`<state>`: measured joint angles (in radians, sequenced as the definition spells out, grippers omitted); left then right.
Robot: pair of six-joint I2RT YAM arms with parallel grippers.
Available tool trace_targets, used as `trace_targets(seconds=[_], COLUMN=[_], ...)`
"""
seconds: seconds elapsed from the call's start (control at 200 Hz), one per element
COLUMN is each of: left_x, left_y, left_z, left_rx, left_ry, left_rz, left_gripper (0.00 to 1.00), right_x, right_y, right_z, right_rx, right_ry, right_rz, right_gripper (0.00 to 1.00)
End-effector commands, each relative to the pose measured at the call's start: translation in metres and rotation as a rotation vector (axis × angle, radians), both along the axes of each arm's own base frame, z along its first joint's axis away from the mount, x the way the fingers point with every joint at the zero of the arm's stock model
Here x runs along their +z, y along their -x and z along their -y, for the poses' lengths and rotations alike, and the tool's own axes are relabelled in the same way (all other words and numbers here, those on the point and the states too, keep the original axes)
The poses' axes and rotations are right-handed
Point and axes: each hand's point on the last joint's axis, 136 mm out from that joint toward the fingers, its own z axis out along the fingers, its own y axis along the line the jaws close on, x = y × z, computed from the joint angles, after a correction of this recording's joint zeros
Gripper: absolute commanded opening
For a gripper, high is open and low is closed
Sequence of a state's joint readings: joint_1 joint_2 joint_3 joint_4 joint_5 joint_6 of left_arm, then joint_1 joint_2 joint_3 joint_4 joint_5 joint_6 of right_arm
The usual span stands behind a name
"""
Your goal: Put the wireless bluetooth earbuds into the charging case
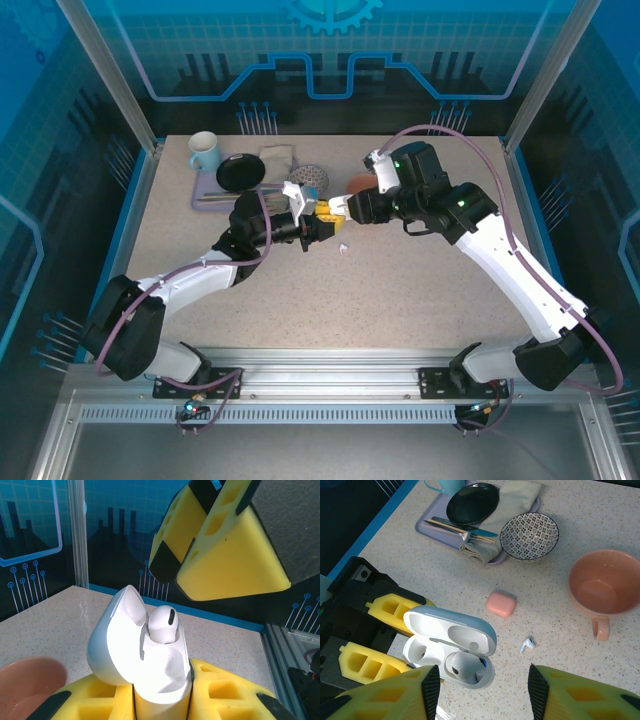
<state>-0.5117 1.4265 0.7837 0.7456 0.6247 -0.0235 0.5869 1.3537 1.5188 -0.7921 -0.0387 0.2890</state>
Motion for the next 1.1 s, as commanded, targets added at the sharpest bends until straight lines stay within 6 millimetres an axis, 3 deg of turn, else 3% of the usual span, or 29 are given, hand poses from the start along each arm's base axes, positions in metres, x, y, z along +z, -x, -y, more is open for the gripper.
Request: trace_targets(seconds=[0.0,0.15,0.235,0.365,0.545,0.66,0.9,1.095], left_x=[0.03,0.029,0.026,0.029,0.034,0.036,0.041,0.049], left_y=[0.001,-0.002,-0.003,-0.004,-0.005,-0.005,-0.006,-0.01], left_z=[0.0,-0.002,-0.005,-0.013,-0.026,-0.034,-0.043,-0.046], left_rx=[0.003,0.027,0.038,0.063,0.101,0.124,0.157,0.169], left_ry=[0.038,0.037,0.034,0.036,0.036,0.037,0.05,0.069], left_rz=[0.098,0.099,0.096,0.109,0.126,0.134,0.149,0.164], left_gripper=[0.0,0.0,0.0,0.0,0.0,0.0,0.0,0.0], right_x=[0.011,0.018,0.009,-0.038,-0.125,-0.164,-0.217,-0.245], right_y=[0.003,0.002,0.005,0.007,0.003,-0.007,-0.032,-0.046], right_z=[0.002,0.025,0.042,0.06,0.058,0.062,0.034,0.006], right_rx=[-0.007,-0.121,-0.181,-0.26,-0.379,-0.543,-0.713,-0.799], right_ry=[-0.04,-0.114,-0.135,-0.09,-0.035,0.017,0.025,0.11], right_rz=[0.016,0.063,0.041,-0.05,-0.257,-0.339,-0.481,-0.544], right_gripper=[0.52,0.53,0.53,0.53,0.53,0.55,0.55,0.54])
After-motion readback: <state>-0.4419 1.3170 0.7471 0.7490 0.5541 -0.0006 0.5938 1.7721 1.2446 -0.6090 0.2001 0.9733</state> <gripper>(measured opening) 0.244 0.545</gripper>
